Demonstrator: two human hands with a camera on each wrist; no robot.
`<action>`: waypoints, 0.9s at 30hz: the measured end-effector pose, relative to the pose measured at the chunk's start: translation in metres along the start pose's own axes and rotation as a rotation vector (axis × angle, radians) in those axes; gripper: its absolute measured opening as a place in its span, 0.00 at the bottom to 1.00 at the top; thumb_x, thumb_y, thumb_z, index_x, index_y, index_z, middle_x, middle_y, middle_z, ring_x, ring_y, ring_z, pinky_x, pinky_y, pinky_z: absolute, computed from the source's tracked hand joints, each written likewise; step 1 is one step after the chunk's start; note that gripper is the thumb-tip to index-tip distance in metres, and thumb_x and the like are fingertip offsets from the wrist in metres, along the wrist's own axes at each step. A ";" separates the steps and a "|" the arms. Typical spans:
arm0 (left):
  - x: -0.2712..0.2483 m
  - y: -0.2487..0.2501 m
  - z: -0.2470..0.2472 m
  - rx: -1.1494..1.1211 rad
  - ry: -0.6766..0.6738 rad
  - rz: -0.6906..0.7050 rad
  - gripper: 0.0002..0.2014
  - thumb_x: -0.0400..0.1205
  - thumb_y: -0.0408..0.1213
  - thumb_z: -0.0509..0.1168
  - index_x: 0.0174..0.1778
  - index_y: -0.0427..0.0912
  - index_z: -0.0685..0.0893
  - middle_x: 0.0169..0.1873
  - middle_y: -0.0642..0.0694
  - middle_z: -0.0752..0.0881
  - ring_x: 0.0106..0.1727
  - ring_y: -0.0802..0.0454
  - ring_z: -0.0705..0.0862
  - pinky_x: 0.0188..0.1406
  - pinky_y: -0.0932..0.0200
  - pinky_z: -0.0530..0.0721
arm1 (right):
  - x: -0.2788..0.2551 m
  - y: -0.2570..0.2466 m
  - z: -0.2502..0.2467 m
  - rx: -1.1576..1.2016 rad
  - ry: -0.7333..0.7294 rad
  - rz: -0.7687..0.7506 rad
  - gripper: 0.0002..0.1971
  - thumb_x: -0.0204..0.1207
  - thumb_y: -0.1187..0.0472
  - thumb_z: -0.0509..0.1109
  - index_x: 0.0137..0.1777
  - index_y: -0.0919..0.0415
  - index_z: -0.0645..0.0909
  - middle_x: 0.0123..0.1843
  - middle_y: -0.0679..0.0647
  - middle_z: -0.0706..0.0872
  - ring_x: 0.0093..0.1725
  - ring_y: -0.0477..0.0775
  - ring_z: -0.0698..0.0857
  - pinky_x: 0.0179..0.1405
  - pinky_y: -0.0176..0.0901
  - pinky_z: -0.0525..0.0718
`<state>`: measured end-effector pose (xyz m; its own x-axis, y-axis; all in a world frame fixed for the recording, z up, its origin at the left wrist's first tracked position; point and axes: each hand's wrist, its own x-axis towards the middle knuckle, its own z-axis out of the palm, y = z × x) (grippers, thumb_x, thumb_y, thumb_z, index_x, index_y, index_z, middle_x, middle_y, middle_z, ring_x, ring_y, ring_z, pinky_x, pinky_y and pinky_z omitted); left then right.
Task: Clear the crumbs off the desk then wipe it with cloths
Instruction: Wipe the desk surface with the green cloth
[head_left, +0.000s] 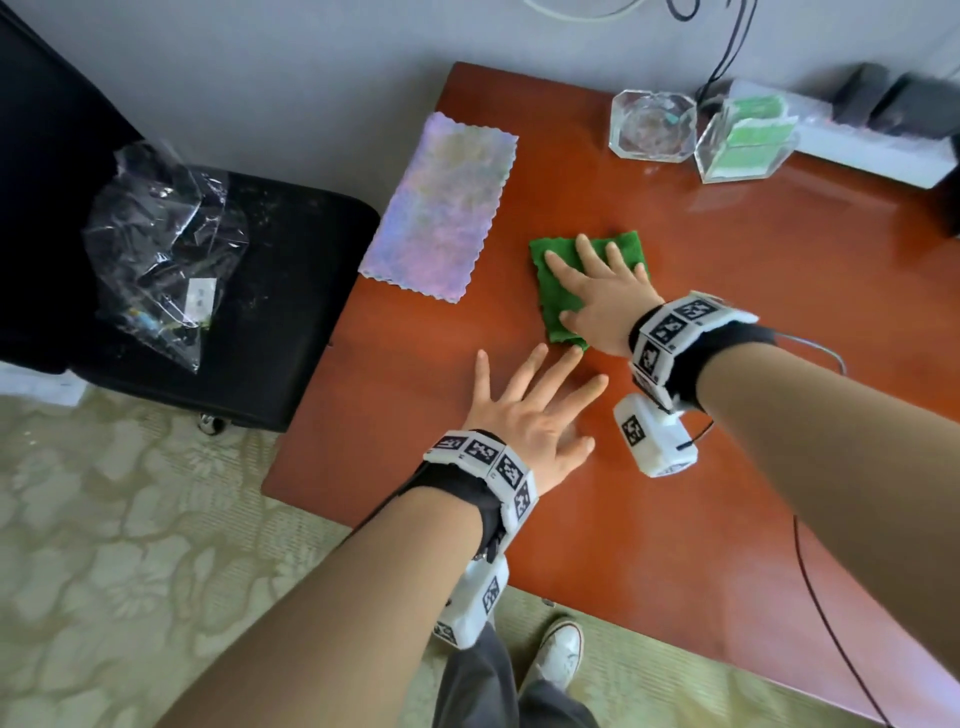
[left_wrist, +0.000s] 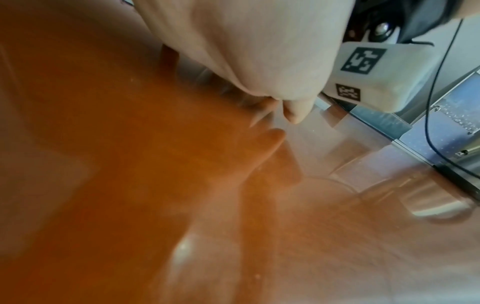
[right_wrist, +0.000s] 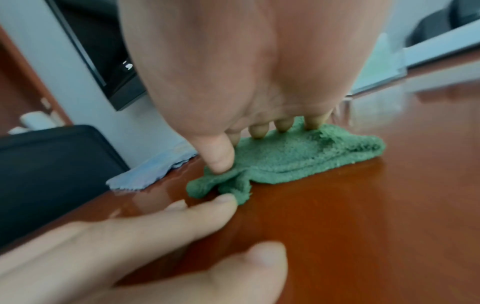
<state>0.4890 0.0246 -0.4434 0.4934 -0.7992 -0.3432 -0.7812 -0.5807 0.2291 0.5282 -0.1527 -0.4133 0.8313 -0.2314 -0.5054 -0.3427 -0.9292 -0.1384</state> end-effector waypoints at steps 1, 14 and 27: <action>0.000 0.000 -0.001 -0.003 -0.010 0.002 0.31 0.85 0.63 0.46 0.83 0.72 0.40 0.85 0.62 0.34 0.86 0.51 0.35 0.75 0.21 0.32 | 0.002 -0.004 -0.005 -0.021 -0.018 -0.019 0.35 0.87 0.53 0.55 0.86 0.38 0.38 0.88 0.50 0.35 0.87 0.62 0.39 0.84 0.65 0.44; 0.000 0.001 0.003 0.012 -0.014 0.002 0.34 0.83 0.66 0.47 0.83 0.71 0.38 0.84 0.61 0.30 0.85 0.50 0.30 0.73 0.20 0.29 | 0.007 0.057 -0.028 0.066 0.019 0.130 0.33 0.82 0.59 0.58 0.86 0.46 0.54 0.87 0.62 0.50 0.85 0.71 0.52 0.81 0.70 0.58; 0.002 0.004 -0.004 0.036 -0.087 -0.015 0.33 0.83 0.67 0.44 0.82 0.71 0.35 0.84 0.61 0.29 0.85 0.50 0.29 0.74 0.20 0.33 | -0.003 0.031 0.002 -0.062 -0.056 -0.028 0.35 0.86 0.51 0.54 0.85 0.38 0.35 0.87 0.51 0.32 0.86 0.65 0.37 0.84 0.65 0.44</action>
<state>0.4886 0.0200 -0.4395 0.4713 -0.7732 -0.4243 -0.7879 -0.5853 0.1915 0.5148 -0.1802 -0.4177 0.8136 -0.1899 -0.5495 -0.2903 -0.9516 -0.1011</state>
